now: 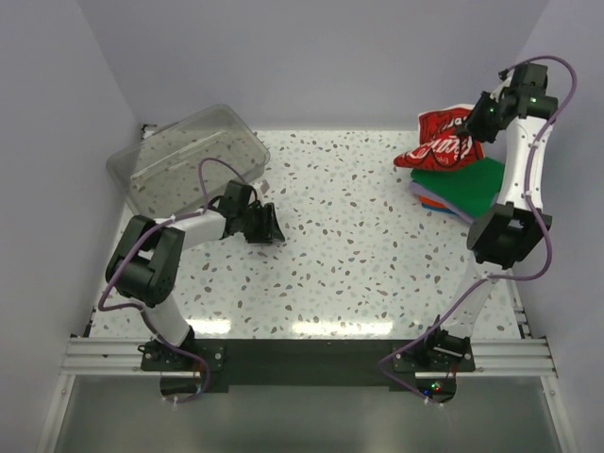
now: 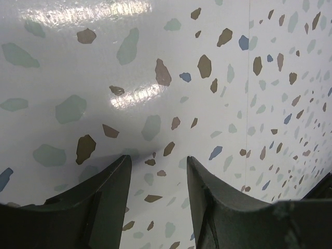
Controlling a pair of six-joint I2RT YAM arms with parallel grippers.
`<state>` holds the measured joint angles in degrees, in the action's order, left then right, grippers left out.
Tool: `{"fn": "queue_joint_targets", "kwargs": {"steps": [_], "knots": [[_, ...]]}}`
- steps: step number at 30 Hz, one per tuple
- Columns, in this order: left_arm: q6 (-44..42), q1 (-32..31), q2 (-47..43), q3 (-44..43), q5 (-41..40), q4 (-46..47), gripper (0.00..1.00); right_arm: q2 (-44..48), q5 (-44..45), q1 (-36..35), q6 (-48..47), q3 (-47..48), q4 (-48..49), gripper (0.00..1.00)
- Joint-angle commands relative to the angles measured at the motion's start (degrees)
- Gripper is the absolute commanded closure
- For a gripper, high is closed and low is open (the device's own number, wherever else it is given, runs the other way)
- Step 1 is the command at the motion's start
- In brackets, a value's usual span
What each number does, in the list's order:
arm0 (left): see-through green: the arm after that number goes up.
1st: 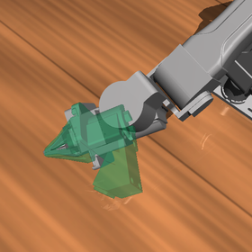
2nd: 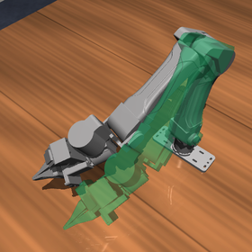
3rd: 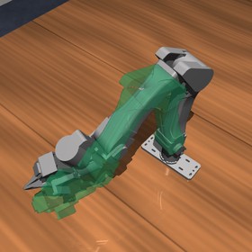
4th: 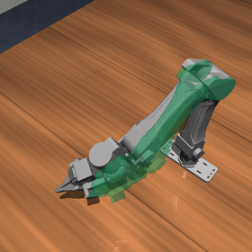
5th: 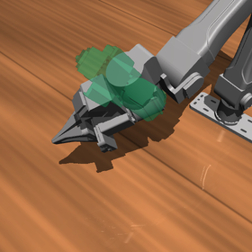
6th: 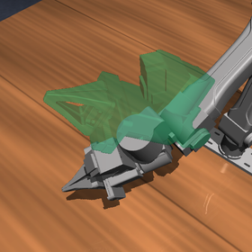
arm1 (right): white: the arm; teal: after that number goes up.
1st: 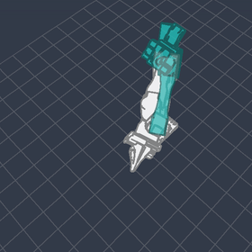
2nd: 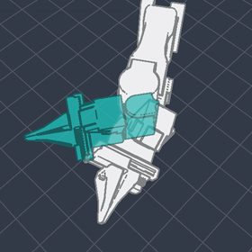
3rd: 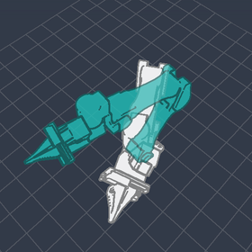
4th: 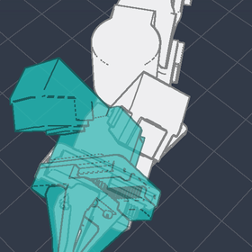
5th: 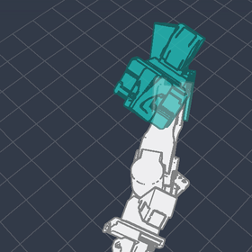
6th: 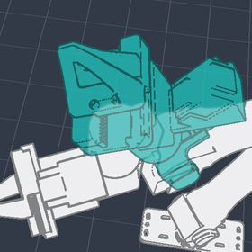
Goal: Fold and stack the t-shirts
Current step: Neatly place the folded tshirt to the corner
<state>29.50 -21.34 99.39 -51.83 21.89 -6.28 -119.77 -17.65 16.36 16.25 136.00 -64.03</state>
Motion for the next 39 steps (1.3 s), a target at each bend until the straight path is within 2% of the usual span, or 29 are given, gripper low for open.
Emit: {"fn": "queue_joint_targets", "kwargs": {"steps": [1, 7, 11, 20, 27, 29, 30, 31, 32, 34, 35, 39], "knots": [[0.74, 0.25, -2.28, 0.68, -0.36, -2.07, 0.48, 4.8, -5.01, 2.44, -0.17, 0.58, 4.17, 1.0], [1.09, 0.25, -2.01, 0.86, -0.27, -2.07, 0.48, 5.33, -6.87, 3.77, -0.17, 0.05, 4.97, 1.0], [1.0, 0.25, -2.27, 1.21, -0.27, -2.33, 0.48, 6.38, -6.0, 4.29, -1.57, -3.72, 4.97, 1.0], [0.74, 0.25, -3.33, -0.28, -0.18, -3.65, 0.48, 6.74, 4.63, 6.31, -7.11, -12.43, 2.95, 1.0], [0.04, 0.25, -4.73, -2.48, -0.62, -6.37, 0.48, 2.97, 11.58, 7.19, -7.28, -11.64, 2.51, 1.0], [-0.14, 0.25, -5.17, -3.01, -0.71, -7.16, 0.48, 1.91, 13.51, 7.19, -7.29, -10.5, 2.07, 0.88], [-0.14, 0.25, -5.78, -3.1, -0.71, -7.25, 0.48, 1.47, 14.21, 7.28, -7.29, -10.15, 1.89, 0.77], [-0.14, 0.25, -6.31, -3.27, -0.88, -7.34, 0.48, 0.68, 15.09, 7.28, -7.2, -9.36, 1.28, 0.49], [-0.14, 0.16, -6.84, -3.27, -1.06, -7.34, 0.48, 0.5, 17.45, 7.2, -7.11, -9.09, 0.84, 0.38], [-0.14, 0.16, -8.94, -3.19, -3.06, -7.78, 0.47, 0.67, 19.66, 7.19, -7.28, -9.18, 0.14, 0.04], [0.03, 0.16, -9.82, -3.1, -4.13, -8.04, 0.47, 1.8, 20.37, 7.19, -7.29, -9.53, 0.13, 0.01], [0.12, 0.16, -15.27, -3.36, -9.05, -8.92, 0.45, 6.99, 23.62, 7.2, -6.93, -12.78, 1.27, 0.01]]}}
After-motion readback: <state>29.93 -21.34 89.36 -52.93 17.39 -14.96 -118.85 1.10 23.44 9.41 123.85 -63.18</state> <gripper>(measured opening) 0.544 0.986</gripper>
